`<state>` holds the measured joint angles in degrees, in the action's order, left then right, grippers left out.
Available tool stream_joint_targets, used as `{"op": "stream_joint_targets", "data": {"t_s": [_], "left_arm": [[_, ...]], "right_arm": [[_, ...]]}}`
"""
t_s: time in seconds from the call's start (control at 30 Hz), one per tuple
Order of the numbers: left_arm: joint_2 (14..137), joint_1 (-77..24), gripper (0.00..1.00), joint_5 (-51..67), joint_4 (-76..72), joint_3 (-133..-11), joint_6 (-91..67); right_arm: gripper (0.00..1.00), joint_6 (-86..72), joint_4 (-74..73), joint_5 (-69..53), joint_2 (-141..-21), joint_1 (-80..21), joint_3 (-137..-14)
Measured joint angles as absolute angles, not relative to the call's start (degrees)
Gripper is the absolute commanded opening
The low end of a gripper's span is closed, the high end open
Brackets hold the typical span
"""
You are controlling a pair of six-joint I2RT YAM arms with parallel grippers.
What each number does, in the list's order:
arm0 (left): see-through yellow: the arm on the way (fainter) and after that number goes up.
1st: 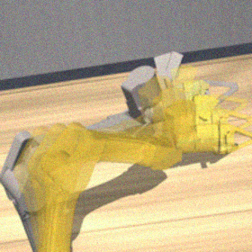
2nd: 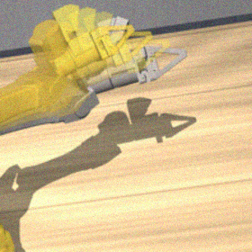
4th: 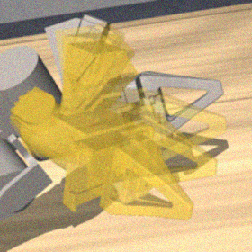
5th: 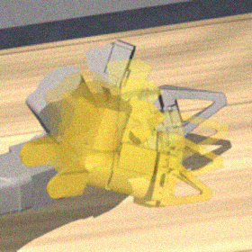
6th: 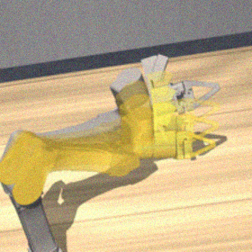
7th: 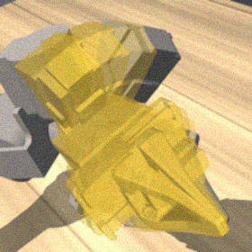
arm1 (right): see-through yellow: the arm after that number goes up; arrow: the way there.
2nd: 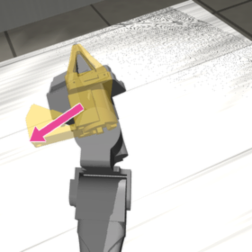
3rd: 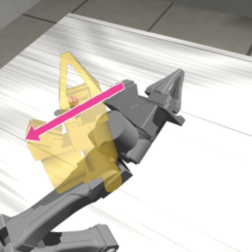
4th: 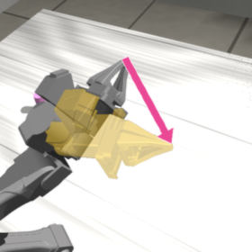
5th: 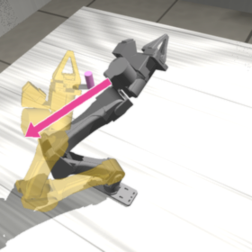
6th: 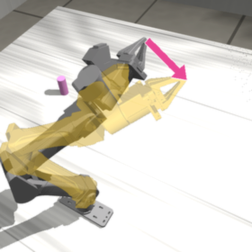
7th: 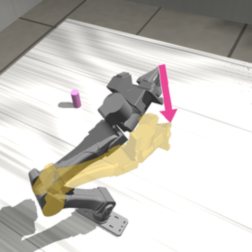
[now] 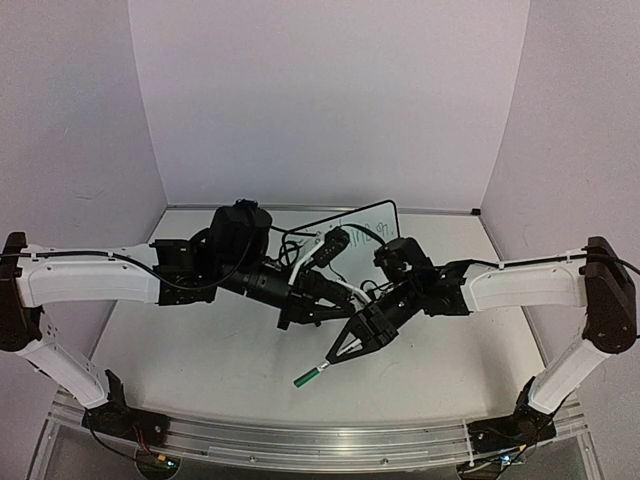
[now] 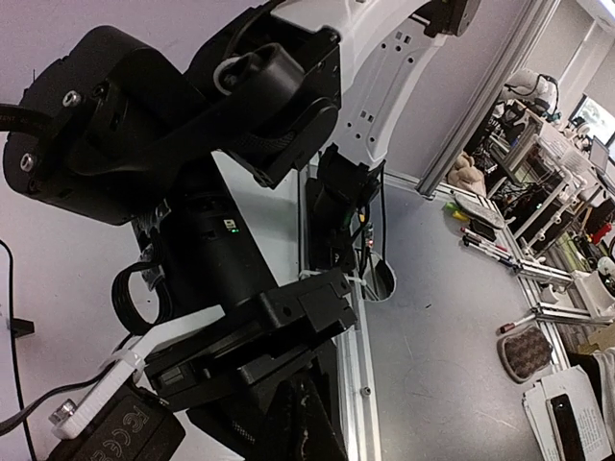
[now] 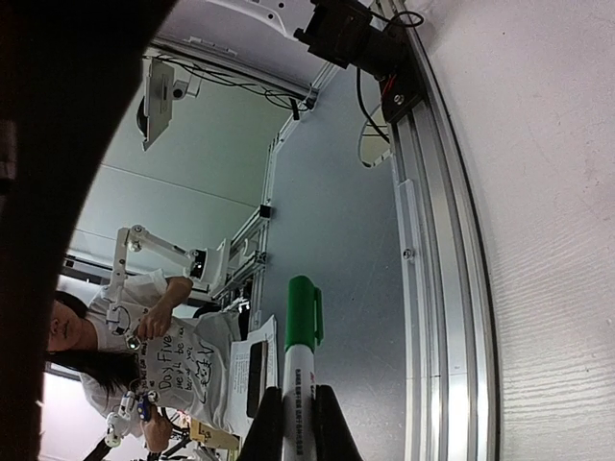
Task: Write a sentence on the whiteboard
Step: Adjust the pen cap on the whiteboard marker.
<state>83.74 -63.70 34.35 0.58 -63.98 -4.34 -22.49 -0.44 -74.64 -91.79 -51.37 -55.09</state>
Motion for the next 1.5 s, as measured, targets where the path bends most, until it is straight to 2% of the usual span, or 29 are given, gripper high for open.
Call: {"op": "stream_joint_targets", "data": {"t_s": [0.07,0.13,0.17,0.23,0.4,0.53,0.7,0.87,1.0,1.5], "left_arm": [[83.74,-63.7,0.0,34.35,0.58,-64.05,-4.19],[83.72,-63.7,0.05,34.26,1.31,-64.05,-3.99],[83.65,-63.7,0.1,34.07,1.94,-64.05,-3.81],[83.11,-63.7,0.28,33.34,4.39,-64.05,-3.12],[79.36,-63.7,0.6,30.14,11.73,-62.98,-2.78],[75.4,-63.7,0.76,26.53,18.36,-60.9,-2.58],[74.37,-63.7,0.85,22.61,24.87,-60.16,-2.09],[75.3,-63.72,0.86,19.38,27.89,-60.16,-1.3],[76.99,-63.76,0.8,17.89,28.72,-60.16,-0.35],[80.98,-65.21,0.3,16.41,30.01,-61.66,2.16]], "right_arm": [[0.0,-22.5,-0.4,-74.36,-91.79,-51.35,-55.09],[0.0,-22.52,-0.37,-73.86,-91.79,-51.31,-55.13],[0.0,-22.52,-0.36,-73.4,-91.79,-51.29,-55.13],[0.0,-22.55,-0.34,-72.2,-91.79,-51.22,-55.13],[0.0,-22.82,-0.35,-68.11,-91.78,-50.48,-55.34],[0.0,-23.72,-0.36,-64.73,-91.66,-49.41,-55.71],[0.0,-25.43,-0.53,-60.82,-91.59,-48.87,-56.48],[0.0,-27.06,-0.64,-59.2,-91.41,-48.88,-57.65],[0.0,-27.97,-0.68,-58.96,-90.77,-48.88,-57.76],[0.0,-29.64,-0.71,-59.72,-90.08,-48.88,-57.76]]}}
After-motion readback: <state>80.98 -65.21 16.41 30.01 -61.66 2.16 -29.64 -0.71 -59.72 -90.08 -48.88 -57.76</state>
